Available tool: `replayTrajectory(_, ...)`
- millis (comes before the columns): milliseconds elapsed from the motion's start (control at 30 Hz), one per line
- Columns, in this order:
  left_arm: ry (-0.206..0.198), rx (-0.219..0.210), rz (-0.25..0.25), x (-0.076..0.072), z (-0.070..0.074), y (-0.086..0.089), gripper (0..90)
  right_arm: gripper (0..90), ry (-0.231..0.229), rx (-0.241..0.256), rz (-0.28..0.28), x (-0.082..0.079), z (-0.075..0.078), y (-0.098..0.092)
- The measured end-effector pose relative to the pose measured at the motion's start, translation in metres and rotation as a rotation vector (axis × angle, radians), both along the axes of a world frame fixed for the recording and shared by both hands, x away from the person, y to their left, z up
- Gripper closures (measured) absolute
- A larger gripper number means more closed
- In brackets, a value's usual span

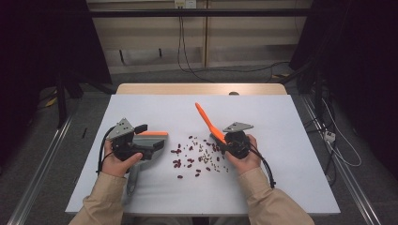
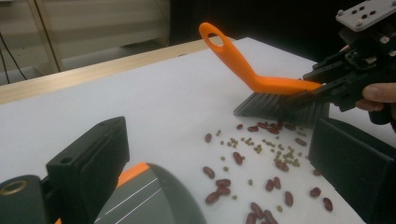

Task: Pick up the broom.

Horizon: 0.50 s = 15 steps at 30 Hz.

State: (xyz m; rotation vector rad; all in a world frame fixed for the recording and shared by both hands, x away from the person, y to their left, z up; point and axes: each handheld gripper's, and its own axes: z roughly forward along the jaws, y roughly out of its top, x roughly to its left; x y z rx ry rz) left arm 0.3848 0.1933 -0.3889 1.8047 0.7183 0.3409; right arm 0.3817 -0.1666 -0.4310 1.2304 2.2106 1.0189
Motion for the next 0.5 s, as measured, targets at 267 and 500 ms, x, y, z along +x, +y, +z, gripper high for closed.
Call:
replayTrajectory(267,0.016,0.022,0.004,-0.003,-0.009,0.014,5.2,70.8,-0.009,-0.004,0.010,-0.004,-0.001,0.004)
replayTrajectory(500,0.018,0.025,0.005,-0.005,-0.010,0.019,5.2,70.8,-0.014,-0.005,0.018,-0.008,-0.001,0.010)
